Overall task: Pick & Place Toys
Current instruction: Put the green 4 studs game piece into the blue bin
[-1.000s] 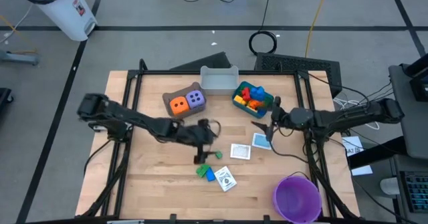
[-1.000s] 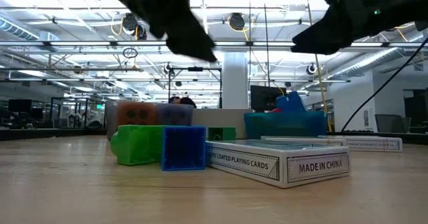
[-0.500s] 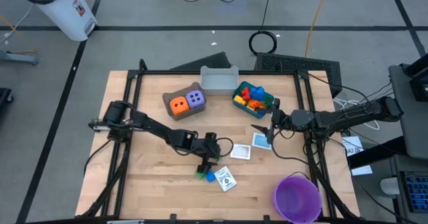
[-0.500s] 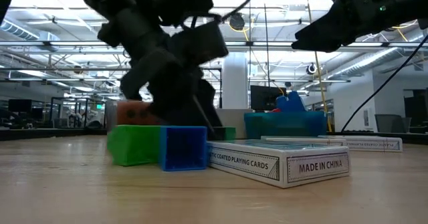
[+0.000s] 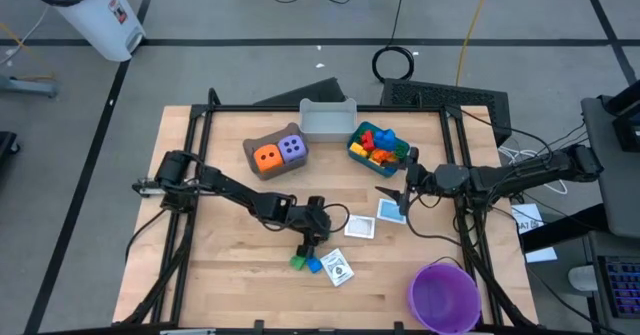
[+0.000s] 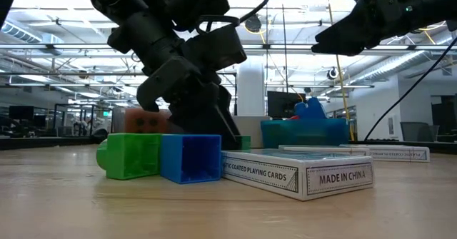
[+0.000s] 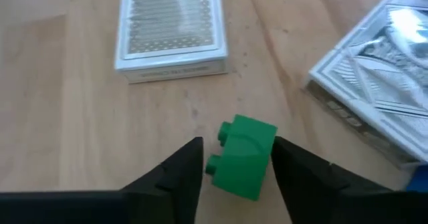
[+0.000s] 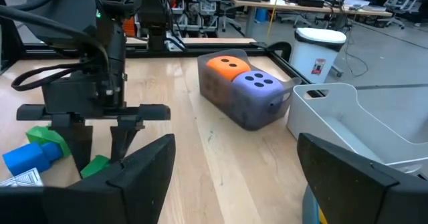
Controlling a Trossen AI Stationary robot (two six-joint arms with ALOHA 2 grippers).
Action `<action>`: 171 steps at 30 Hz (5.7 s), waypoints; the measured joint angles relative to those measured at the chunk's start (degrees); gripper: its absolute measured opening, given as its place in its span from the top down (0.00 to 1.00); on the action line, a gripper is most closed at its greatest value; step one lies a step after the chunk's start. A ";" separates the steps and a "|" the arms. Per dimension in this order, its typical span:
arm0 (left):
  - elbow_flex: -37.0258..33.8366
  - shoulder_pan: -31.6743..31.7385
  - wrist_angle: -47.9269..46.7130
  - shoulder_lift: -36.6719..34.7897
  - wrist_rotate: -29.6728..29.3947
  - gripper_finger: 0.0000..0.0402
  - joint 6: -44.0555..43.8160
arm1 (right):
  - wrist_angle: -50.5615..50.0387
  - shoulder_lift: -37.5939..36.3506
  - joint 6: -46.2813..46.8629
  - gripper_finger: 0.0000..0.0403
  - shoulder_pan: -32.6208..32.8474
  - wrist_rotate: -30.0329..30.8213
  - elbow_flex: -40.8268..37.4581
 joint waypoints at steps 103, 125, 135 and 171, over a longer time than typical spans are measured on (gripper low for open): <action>0.02 5.35 1.00 -25.00 -10.90 0.40 -6.34 | 27.61 30.44 0.32 0.97 -1.97 -14.97 5.71; -0.02 8.20 -20.24 -9.85 -6.28 0.21 -27.09 | 26.00 30.47 0.23 0.48 -1.90 -15.04 5.77; -0.70 8.41 -21.83 -9.73 -5.11 0.26 -22.90 | 25.61 30.47 1.14 0.49 -1.90 -15.05 5.77; -2.49 8.48 -15.67 -6.10 -8.89 0.61 -15.02 | 26.05 30.47 1.14 0.48 -1.89 -14.97 5.75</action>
